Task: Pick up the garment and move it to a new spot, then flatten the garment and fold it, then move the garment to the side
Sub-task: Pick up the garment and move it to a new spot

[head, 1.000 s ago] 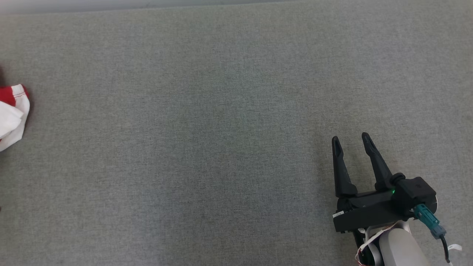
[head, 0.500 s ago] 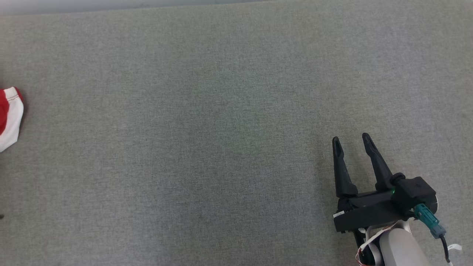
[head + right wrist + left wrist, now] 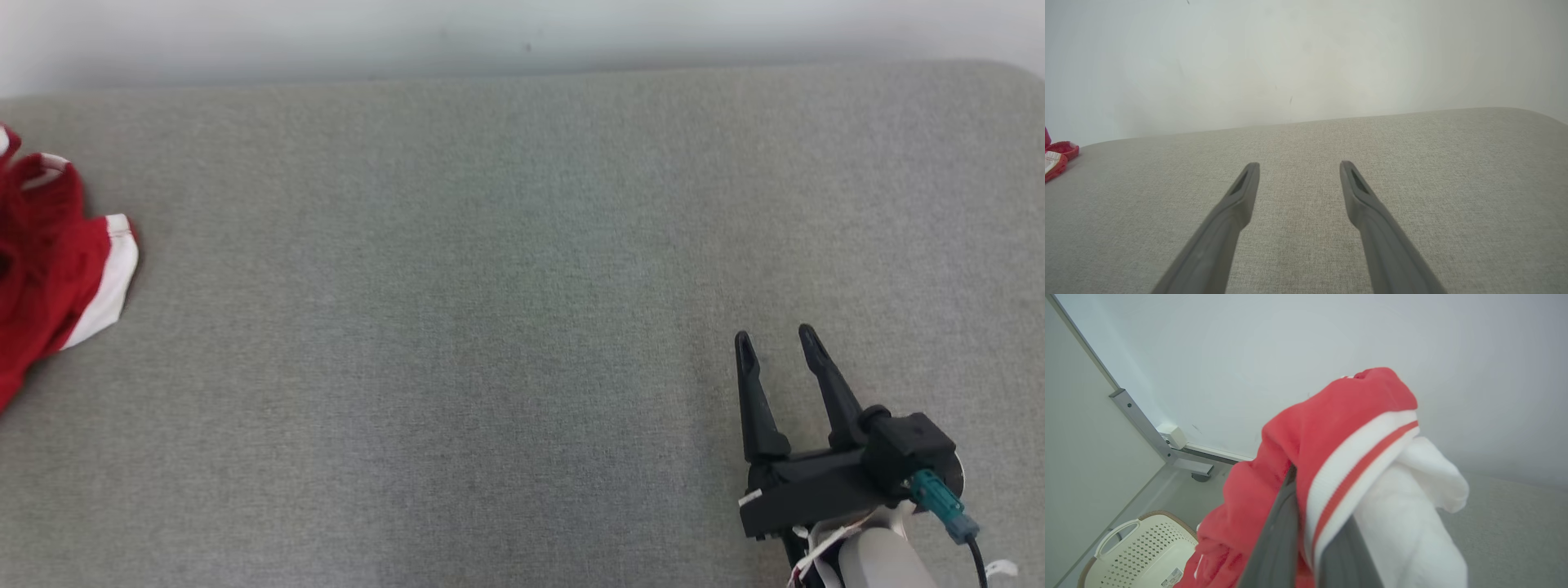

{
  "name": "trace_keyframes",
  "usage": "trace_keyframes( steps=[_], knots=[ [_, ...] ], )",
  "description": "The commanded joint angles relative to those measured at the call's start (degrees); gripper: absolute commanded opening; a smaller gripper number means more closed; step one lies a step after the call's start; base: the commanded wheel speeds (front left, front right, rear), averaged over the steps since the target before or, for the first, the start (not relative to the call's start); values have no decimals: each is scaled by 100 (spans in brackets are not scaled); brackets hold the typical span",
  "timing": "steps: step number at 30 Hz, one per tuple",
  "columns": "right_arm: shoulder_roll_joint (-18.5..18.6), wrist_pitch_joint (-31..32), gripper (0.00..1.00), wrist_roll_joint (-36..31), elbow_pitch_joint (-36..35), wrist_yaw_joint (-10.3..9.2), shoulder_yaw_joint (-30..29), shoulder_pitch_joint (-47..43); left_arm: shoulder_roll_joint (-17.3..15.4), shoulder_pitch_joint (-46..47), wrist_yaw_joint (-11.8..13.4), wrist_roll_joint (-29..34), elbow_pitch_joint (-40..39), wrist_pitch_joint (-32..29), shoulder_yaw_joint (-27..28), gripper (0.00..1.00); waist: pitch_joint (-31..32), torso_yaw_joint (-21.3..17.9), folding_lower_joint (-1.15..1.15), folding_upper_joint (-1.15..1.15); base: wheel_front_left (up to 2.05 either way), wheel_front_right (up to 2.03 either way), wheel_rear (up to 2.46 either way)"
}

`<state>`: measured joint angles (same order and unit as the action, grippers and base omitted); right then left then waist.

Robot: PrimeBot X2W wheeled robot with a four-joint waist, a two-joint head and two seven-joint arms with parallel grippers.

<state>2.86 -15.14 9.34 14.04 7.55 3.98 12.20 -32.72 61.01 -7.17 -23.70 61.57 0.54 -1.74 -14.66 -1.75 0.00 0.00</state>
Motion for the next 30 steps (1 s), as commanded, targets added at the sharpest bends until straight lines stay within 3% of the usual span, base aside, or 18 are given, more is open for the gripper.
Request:
trace_keyframes(
  steps=[1,8,15,30],
  knots=[
    [4,-1,100,18,34,-12,-11,-111,-11,172,-25,12,-143,60,-55,0,270,141,0,0,0,0,0],
    [6,-1,100,142,49,-12,-27,-216,269,396,-29,-501,-1519,-186,-674,0,563,17,0,0,0,0,0],
    [5,-1,100,325,69,-12,51,-320,434,277,-22,-936,-3103,-670,-937,0,686,-495,0,0,0,0,0],
    [4,-1,100,486,-11,-12,-10,-413,1062,-565,506,-1238,-5682,-1518,-1359,0,544,-1666,0,0,0,0,0]
  ],
)
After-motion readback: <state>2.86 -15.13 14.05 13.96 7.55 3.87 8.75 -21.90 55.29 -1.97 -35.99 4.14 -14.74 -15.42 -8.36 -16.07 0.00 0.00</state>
